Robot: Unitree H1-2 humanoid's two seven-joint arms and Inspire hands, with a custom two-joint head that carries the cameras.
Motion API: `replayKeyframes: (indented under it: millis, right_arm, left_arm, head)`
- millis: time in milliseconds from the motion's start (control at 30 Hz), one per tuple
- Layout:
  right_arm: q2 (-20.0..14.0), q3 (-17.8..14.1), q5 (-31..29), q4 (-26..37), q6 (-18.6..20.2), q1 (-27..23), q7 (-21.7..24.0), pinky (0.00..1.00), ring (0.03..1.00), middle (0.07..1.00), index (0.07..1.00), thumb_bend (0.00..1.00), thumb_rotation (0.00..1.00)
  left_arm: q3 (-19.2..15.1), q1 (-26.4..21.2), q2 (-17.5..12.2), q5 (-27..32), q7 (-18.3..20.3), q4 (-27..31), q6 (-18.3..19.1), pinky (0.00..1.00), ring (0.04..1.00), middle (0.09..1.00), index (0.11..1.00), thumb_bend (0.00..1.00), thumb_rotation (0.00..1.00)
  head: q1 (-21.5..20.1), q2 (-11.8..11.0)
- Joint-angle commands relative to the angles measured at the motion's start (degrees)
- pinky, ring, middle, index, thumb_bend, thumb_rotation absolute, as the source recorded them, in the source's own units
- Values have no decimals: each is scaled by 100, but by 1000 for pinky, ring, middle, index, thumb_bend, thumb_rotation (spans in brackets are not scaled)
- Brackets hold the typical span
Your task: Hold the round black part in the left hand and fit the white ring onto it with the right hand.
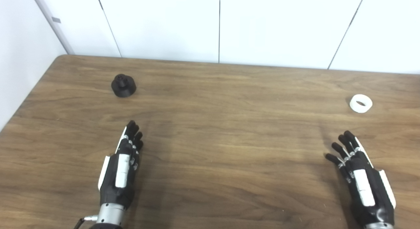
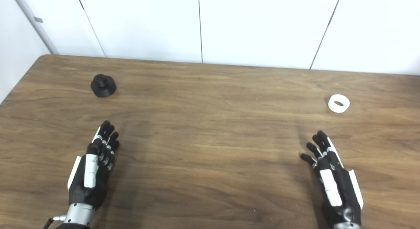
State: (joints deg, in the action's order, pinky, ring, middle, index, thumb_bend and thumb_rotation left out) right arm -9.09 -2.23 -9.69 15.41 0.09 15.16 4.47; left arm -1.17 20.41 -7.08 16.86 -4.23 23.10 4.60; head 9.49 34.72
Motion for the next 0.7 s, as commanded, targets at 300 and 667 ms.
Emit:
replayKeyframes:
  millis: [300,667]
  right_arm:
    - [-18,-78,-59,-160,210,112,45,821,907,936,933,686,831]
    - [-160,-318,-221,-685,-93,-55,185,891,957,973,981,733,881]
  left_arm:
    - [16,-191,108,-2123,-246,1519,1076,716,839,898,903,763,637]
    - [-192,-732,148,-4436,-580,2127,1756,555,727,804,818,742,583]
  head:
    - [1108,-367]
    - [2066,-668]
